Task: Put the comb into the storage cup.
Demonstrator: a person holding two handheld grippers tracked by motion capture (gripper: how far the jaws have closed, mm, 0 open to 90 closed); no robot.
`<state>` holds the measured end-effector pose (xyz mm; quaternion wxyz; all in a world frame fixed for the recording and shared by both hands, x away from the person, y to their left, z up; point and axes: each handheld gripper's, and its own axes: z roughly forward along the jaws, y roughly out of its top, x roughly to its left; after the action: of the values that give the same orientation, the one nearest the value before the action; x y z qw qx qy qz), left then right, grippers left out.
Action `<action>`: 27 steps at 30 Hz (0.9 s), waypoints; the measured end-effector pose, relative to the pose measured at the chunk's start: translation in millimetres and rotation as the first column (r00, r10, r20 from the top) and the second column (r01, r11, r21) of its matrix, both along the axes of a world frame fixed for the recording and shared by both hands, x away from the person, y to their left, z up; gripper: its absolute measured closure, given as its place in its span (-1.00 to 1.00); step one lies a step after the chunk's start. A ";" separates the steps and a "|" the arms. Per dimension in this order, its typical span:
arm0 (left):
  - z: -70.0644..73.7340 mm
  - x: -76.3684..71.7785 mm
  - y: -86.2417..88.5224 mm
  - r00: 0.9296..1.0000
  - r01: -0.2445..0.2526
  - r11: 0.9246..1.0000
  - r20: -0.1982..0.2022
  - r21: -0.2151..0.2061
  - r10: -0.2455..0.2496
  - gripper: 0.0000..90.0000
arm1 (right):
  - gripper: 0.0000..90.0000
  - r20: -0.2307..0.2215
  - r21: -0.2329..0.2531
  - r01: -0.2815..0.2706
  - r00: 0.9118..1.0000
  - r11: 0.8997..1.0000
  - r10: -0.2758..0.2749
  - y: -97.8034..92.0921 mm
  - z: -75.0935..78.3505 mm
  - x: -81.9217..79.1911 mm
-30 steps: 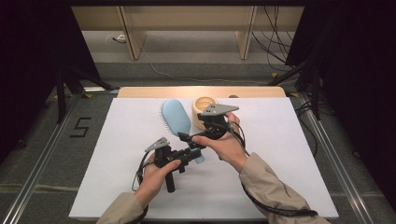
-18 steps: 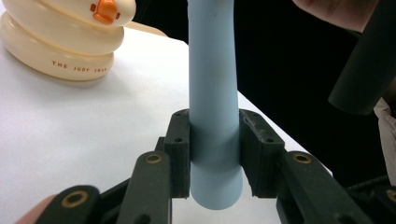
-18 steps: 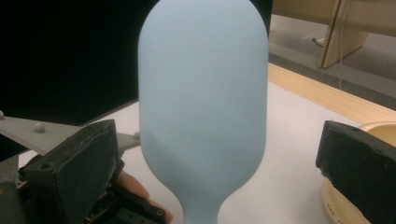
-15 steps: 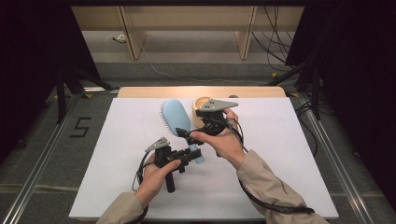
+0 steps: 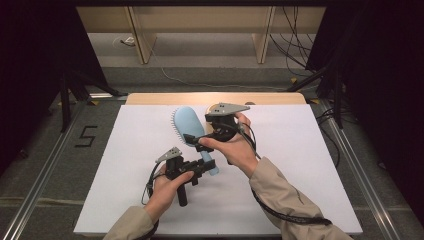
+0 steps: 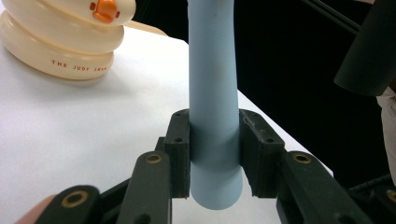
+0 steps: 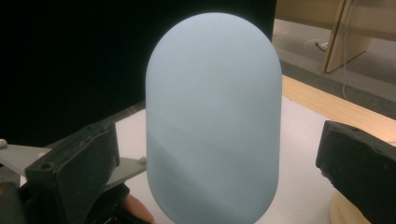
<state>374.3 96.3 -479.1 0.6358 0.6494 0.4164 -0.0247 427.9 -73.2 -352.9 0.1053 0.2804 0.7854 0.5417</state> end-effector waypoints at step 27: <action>-1.0 -0.2 -0.9 1.000 0.005 1.000 0.000 0.007 -0.005 0.46 | -0.99 -0.002 -0.009 0.014 1.000 1.000 -0.014 17.8 8.7 12.2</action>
<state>374.2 95.4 -480.1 0.6336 0.6526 0.4148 -0.0248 440.1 -55.4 -344.2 0.1097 0.2859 0.7859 0.5372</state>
